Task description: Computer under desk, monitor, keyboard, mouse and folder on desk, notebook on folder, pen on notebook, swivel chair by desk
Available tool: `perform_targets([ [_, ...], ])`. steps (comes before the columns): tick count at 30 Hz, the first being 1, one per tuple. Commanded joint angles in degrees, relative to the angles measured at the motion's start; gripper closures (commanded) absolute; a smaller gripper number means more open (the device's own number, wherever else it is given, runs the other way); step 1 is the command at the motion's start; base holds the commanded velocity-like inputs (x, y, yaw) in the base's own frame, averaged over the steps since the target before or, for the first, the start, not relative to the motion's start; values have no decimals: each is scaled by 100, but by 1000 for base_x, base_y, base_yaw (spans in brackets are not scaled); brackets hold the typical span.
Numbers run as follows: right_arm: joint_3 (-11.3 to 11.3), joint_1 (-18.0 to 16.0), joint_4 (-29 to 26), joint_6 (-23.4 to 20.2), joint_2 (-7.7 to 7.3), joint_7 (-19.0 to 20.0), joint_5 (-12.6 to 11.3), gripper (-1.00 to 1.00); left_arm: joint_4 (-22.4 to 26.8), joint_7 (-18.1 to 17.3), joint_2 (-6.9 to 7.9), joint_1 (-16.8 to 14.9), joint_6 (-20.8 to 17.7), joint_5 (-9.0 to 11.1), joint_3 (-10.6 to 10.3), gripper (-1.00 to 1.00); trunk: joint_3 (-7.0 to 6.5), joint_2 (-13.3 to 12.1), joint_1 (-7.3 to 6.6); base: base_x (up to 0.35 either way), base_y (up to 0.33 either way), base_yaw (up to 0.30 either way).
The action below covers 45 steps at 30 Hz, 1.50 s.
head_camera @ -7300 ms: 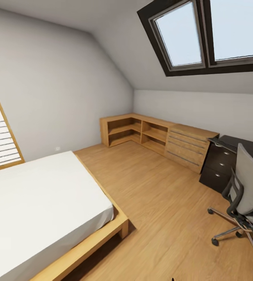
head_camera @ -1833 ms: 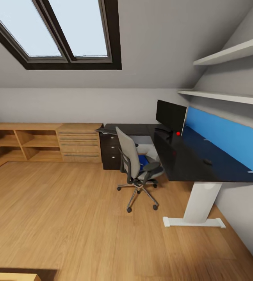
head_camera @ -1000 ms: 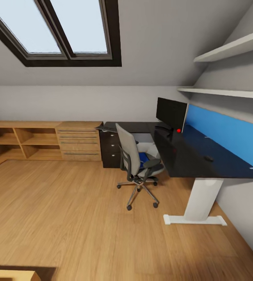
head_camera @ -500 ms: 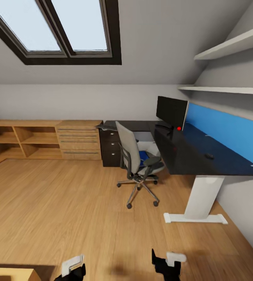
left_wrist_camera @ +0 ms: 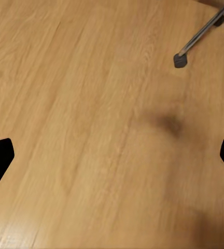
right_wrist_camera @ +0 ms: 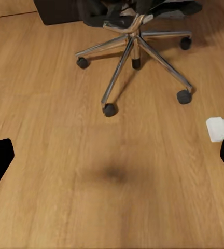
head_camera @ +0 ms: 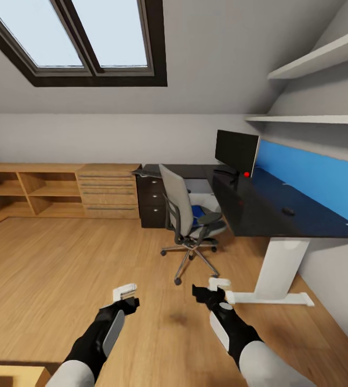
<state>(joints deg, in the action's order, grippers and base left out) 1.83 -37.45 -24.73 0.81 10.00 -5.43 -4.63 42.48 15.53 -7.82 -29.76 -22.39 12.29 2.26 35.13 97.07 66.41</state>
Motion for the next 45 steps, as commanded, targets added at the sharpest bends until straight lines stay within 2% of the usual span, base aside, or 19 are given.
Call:
perform_targets([
  [1, 19, -127, -6, -173, 0, -45, -52, -100, -31, 30, -28, -114, -80, 60, 10, -100, 26, 45, 22, 0, 0, 0],
  [5, 14, -481, -36, -755, 0, -136, -58, -100, -124, 26, -121, -360, -207, 62, 9, -100, 97, 205, 110, 0, 0, 0],
  [10, -22, -670, 4, -1036, 0, -224, -80, -100, -218, 22, -182, -490, -262, 55, 2, -100, 187, 406, 220, 0, 0, 0],
  [17, -36, -727, 337, -747, 0, -238, -106, -100, -481, 16, -185, -526, -202, 53, -111, -100, 313, 686, 374, 0, 0, 0],
  [19, -32, -726, 377, -631, 0, -244, -92, -100, -518, 20, -176, -528, -134, 54, -120, -100, 349, 766, 418, 0, 0, 0],
  [20, -27, -722, 411, -409, 0, -229, -79, -100, -567, 23, -170, -530, -63, 54, -126, -100, 367, 807, 440, 0, 0, 0],
  [24, -19, -718, 453, -231, 0, -227, -74, -100, -776, 16, -179, -531, -15, 45, -139, -100, 438, 967, 527, 0, 0, 0],
  [25, -20, -707, 458, -108, 0, -233, -70, -100, -750, 5, -146, -531, 20, 47, -135, -100, 456, 1007, 549, 0, 0, 0],
  [26, -19, -690, 451, 93, 0, -250, -65, -100, -697, -1, 2, -533, 87, 59, -135, -100, 474, 1047, 571, 0, 0, 0],
  [33, -24, -685, 454, 182, 0, -254, -60, -100, -690, 11, 60, -533, 125, 46, -146, -100, 600, 1328, 725, 0, 0, -15],
  [45, -25, -685, 510, 258, 0, -256, -57, -100, -689, -5, 59, -532, 144, 38, -147, -100, 815, 1809, 989, 0, 0, -203],
])
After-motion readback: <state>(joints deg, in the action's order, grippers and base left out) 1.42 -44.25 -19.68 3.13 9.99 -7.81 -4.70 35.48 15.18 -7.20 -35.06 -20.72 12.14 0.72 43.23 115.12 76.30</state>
